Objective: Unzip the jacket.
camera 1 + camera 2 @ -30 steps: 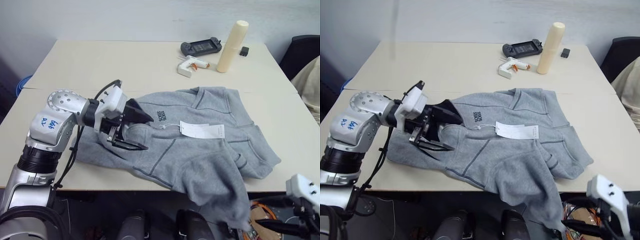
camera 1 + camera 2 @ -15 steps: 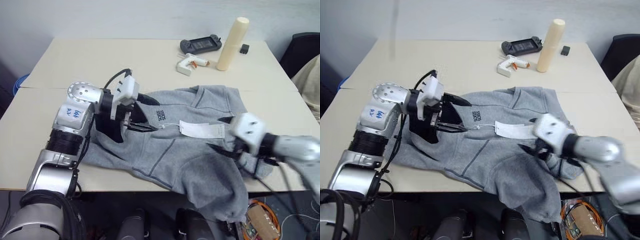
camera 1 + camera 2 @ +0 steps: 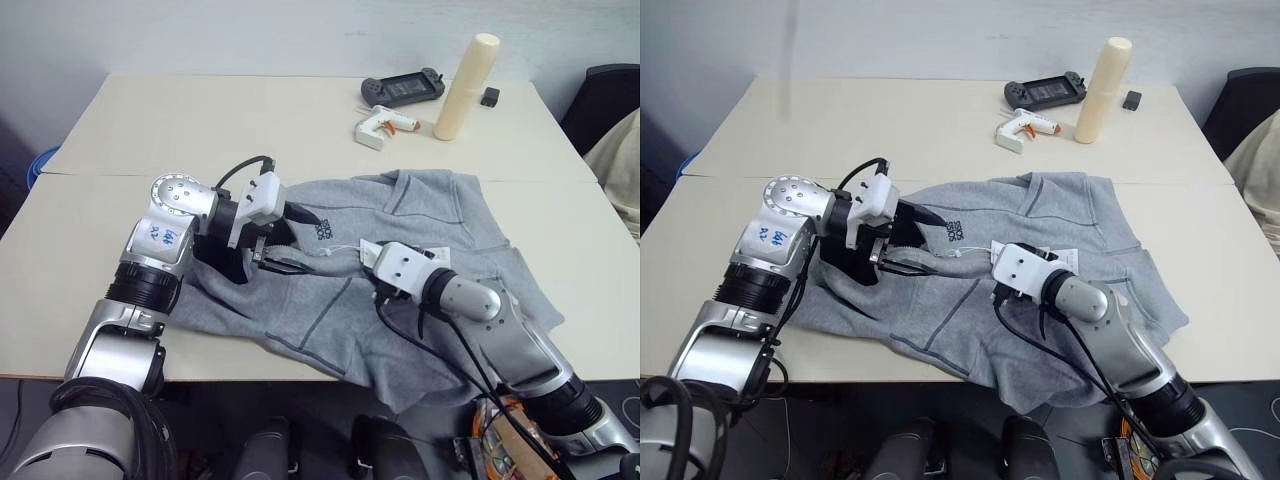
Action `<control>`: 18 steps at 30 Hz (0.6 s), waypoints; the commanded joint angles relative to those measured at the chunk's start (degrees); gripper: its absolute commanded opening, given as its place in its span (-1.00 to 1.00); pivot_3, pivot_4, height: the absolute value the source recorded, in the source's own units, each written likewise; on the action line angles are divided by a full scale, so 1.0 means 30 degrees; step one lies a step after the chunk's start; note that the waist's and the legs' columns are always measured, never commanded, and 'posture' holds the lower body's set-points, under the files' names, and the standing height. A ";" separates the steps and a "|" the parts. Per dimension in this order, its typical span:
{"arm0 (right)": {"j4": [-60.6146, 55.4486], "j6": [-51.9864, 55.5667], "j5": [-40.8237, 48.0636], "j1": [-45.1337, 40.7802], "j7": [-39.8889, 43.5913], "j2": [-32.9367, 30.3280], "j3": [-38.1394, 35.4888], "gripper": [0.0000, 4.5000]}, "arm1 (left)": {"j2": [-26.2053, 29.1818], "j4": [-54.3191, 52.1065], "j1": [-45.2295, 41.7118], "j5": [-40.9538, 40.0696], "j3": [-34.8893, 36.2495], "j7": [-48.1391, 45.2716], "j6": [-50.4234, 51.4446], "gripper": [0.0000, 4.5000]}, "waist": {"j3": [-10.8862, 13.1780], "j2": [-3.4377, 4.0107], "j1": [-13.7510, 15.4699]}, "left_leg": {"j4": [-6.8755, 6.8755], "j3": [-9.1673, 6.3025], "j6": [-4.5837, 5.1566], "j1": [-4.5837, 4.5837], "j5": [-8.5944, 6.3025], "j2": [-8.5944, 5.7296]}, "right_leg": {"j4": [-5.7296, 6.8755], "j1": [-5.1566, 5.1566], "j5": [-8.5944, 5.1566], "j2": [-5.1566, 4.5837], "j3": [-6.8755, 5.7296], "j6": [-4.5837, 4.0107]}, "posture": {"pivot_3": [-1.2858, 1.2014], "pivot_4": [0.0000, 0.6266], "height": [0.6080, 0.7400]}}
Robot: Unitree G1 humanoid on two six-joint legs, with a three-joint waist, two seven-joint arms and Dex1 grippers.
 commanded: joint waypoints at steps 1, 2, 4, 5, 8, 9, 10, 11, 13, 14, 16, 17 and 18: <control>0.0181 -0.0106 -0.0867 -0.0208 -0.0155 0.0531 0.0236 0.19 | -0.0224 -0.0014 -0.0249 0.0240 0.0047 -0.0014 -0.0369 1.00 | 0.0000 0.0000 -0.0003 | 0.0000 0.0001 0.0000 0.0003 0.0000 -0.0001 | 0.0001 0.0002 0.0000 0.0000 0.0001 0.0000 | 0.03 -0.52 1.00; 0.0289 -0.0091 -0.1063 -0.0213 -0.0283 0.0738 0.0253 0.19 | -0.0268 0.0048 -0.0293 0.0285 0.0046 -0.0019 -0.0398 1.00 | 0.0000 0.0000 -0.0006 | 0.0000 0.0000 0.0000 0.0003 0.0000 0.0000 | 0.0003 0.0001 0.0000 0.0000 0.0001 0.0000 | 0.03 -0.52 1.00; 0.0549 -0.0014 -0.1448 -0.0207 -0.0540 0.1088 0.0209 0.19 | -0.0350 0.0193 -0.0386 0.0357 0.0064 -0.0032 -0.0446 1.00 | 0.0000 0.0000 -0.0035 | 0.0000 0.0000 0.0000 0.0003 0.0000 0.0000 | 0.0005 -0.0001 0.0000 0.0001 0.0002 -0.0001 | 0.03 -0.52 1.00; 0.0821 -0.0116 -0.1787 -0.0186 -0.0856 0.1209 0.0152 0.19 | -0.0408 0.0334 -0.0442 0.0423 0.0061 -0.0019 -0.0525 1.00 | 0.0000 0.0000 -0.0057 | 0.0000 0.0001 -0.0001 0.0003 0.0000 0.0000 | 0.0007 -0.0002 0.0000 0.0001 0.0003 0.0000 | 0.03 -0.52 1.00; 0.1235 -0.0261 -0.1820 0.0100 -0.1144 0.1561 -0.0314 0.10 | -0.0593 0.0835 -0.0577 0.0672 0.0039 0.0028 -0.0877 1.00 | 0.0000 0.0000 -0.0070 | 0.0000 0.0000 -0.0001 0.0002 0.0001 0.0000 | 0.0007 0.0001 0.0000 0.0002 -0.0002 0.0000 | 0.03 -0.52 1.00; 0.1212 -0.0180 -0.1534 0.0215 -0.1099 0.1733 -0.0595 0.03 | -0.0655 0.1035 -0.0626 0.0763 0.0040 0.0043 -0.1009 1.00 | 0.0000 0.0000 -0.0068 | 0.0000 -0.0001 -0.0001 0.0002 0.0001 -0.0001 | 0.0007 0.0000 0.0000 0.0001 -0.0002 0.0000 | 0.03 -0.52 1.00; 0.1187 -0.0120 -0.1513 0.0245 -0.1197 0.1822 -0.0845 -0.07 | -0.0733 0.1273 -0.0683 0.0875 0.0028 0.0085 -0.1173 1.00 | 0.0000 0.0000 -0.0073 | 0.0000 0.0000 -0.0001 0.0003 0.0001 -0.0001 | 0.0007 0.0000 0.0000 0.0002 -0.0001 -0.0001 | 0.03 -0.52 1.00; 0.1125 -0.0085 -0.1545 0.0222 -0.1233 0.1865 -0.1026 -0.21 | -0.0802 0.1502 -0.0729 0.0992 0.0013 0.0136 -0.1347 1.00 | 0.0000 0.0000 -0.0089 | 0.0000 -0.0002 -0.0002 0.0003 0.0002 -0.0001 | 0.0008 0.0000 0.0000 0.0003 -0.0001 -0.0001 | 0.03 -0.52 1.00; 0.0791 0.0122 -0.1423 0.0216 -0.1079 0.2023 -0.1325 -0.52 | -0.0941 0.2007 -0.0799 0.1231 -0.0030 0.0225 -0.1761 1.00 | 0.0000 0.0000 -0.0100 | 0.0000 0.0001 -0.0003 0.0003 0.0002 0.0000 | 0.0009 -0.0001 0.0000 0.0006 0.0002 0.0000 | 0.03 -0.52 1.00; 0.0580 0.0267 -0.1242 0.0226 -0.0917 0.2130 -0.1419 -0.65 | -0.1030 0.2273 -0.0830 0.1348 -0.0047 0.0266 -0.1970 1.00 | 0.0000 0.0000 -0.0097 | 0.0000 0.0001 -0.0002 0.0004 0.0002 0.0000 | 0.0009 0.0001 0.0000 0.0005 0.0000 0.0000 | 0.03 -0.52 1.00; 0.0287 0.0387 -0.1184 0.0235 -0.0659 0.2178 -0.1404 -0.65 | -0.1241 0.2774 -0.0896 0.1555 -0.0077 0.0329 -0.2315 1.00 | 0.0000 0.0001 -0.0097 | 0.0000 0.0000 -0.0003 0.0006 0.0002 0.0000 | 0.0010 0.0001 0.0000 0.0006 0.0001 0.0000 | 0.03 -0.52 1.00; 0.0220 0.0367 -0.1260 0.0250 -0.0582 0.2167 -0.1381 -0.65 | -0.1356 0.3057 -0.0931 0.1701 -0.0119 0.0392 -0.2537 1.00 | 0.0000 0.0000 -0.0101 | 0.0000 0.0000 -0.0003 0.0006 0.0002 -0.0001 | 0.0011 0.0001 0.0000 0.0006 0.0000 0.0000 | 0.03 -0.52 1.00; 0.0216 0.0346 -0.1356 0.0252 -0.0573 0.2163 -0.1374 -0.65 | -0.1473 0.3409 -0.0975 0.1919 -0.0191 0.0496 -0.2858 1.00 | 0.0000 0.0001 -0.0109 | 0.0000 0.0000 -0.0003 0.0006 0.0002 0.0000 | 0.0010 0.0000 0.0000 0.0007 0.0000 -0.0001 | 0.03 -0.52 1.00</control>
